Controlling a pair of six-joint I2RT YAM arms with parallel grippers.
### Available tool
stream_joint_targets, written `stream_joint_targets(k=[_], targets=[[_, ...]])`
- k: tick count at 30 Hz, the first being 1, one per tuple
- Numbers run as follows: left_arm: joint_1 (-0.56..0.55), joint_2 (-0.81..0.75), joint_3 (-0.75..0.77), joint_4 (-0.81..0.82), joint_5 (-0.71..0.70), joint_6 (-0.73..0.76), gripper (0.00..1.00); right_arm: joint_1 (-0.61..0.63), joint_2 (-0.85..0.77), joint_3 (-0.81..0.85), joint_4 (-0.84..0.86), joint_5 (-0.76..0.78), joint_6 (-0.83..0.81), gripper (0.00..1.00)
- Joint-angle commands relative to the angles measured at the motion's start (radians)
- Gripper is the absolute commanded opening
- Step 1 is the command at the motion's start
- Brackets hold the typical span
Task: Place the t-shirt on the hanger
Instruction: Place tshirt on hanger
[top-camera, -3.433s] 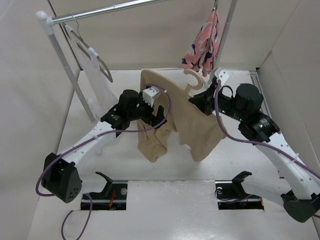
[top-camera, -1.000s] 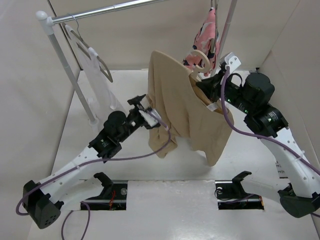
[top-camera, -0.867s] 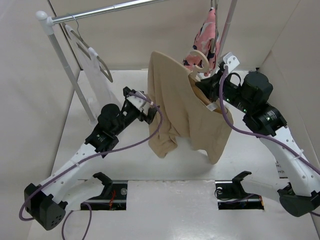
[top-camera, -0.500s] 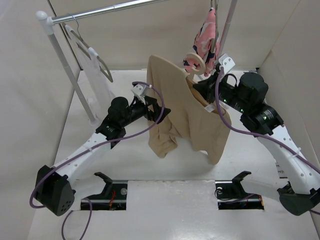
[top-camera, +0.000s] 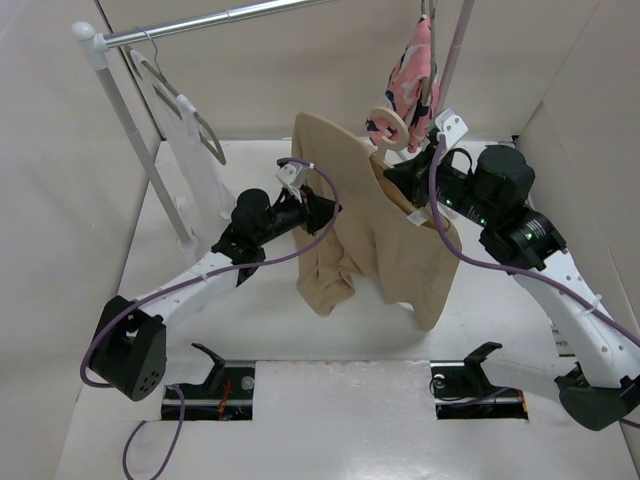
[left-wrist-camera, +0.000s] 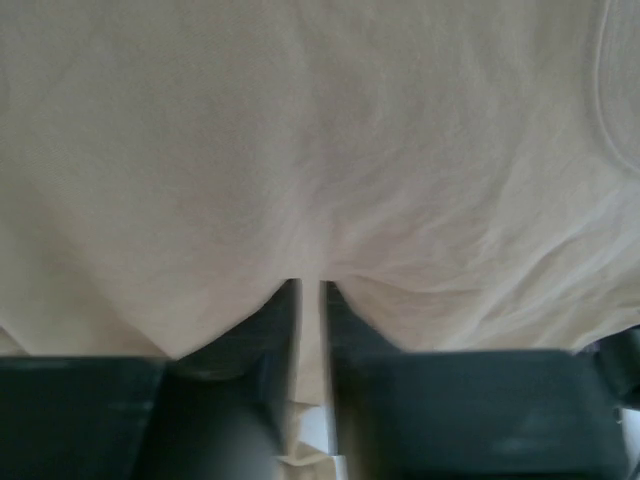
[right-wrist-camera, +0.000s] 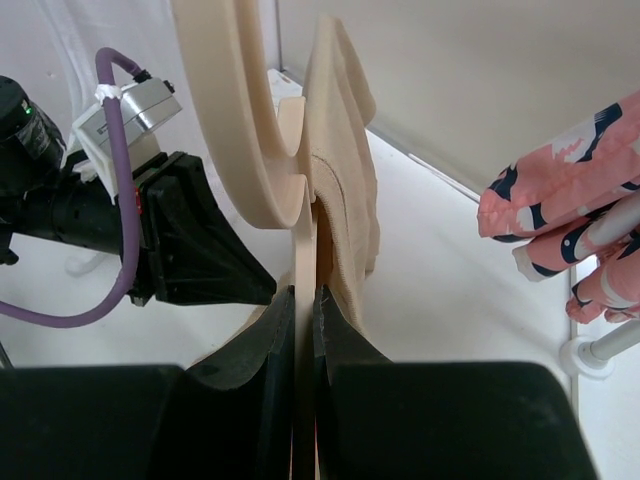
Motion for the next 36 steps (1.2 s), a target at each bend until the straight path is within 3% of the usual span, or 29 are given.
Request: stream_joint_targets(k=[1,2,9,10,11,12,13,22,29,31,32,33,35,36], targets=[[0.003,-0.01,0.023,0.11,0.021,-0.002,0.07,0.011,-0.013,0.041,0.089,-0.008,-0.008,0.0],[0.003,-0.01,0.023,0.11,0.021,-0.002,0.0,0.011,-0.013,0.041,0.089,-0.008,-0.017,0.0],[0.064,-0.019,0.023,0.029,-0.003,0.041,0.0,-0.012,-0.013,0.041,0.089,-0.029,-0.017,0.0],[0.076,-0.019,0.023,0.02,-0.026,0.028,0.08,-0.012,-0.013,0.051,0.089,-0.038,-0.017,0.0],[0.076,-0.007,0.023,0.02,-0.052,0.008,0.27,-0.012,-0.013,0.06,0.089,-0.038,-0.017,0.0],[0.09,0.004,0.023,0.02,-0.072,-0.012,0.6,-0.012,-0.013,0.06,0.076,-0.038,-0.028,0.0],[0.09,0.004,0.023,0.02,-0.081,-0.029,0.67,-0.012,-0.013,0.07,0.075,-0.038,-0.028,0.0],[0.102,0.108,0.035,0.111,0.04,-0.092,1.0,0.006,-0.012,0.117,0.039,-0.057,-0.028,0.0],[0.102,0.206,0.08,0.3,0.143,-0.184,1.0,0.025,0.02,0.136,0.039,-0.1,-0.028,0.0],[0.102,0.239,0.094,0.345,0.172,-0.2,0.93,0.025,0.03,0.136,0.039,-0.109,-0.028,0.0],[0.102,0.248,0.094,0.355,0.172,-0.209,0.86,0.025,0.04,0.136,0.048,-0.109,-0.028,0.0],[0.102,0.263,0.103,0.369,0.182,-0.209,0.69,0.025,0.041,0.136,0.048,-0.109,-0.028,0.0],[0.102,0.277,0.103,0.384,0.183,-0.221,0.5,0.025,0.041,0.145,0.06,-0.109,-0.028,0.0],[0.102,0.288,0.103,0.385,0.183,-0.23,0.19,0.025,0.05,0.145,0.06,-0.109,-0.028,0.0]])
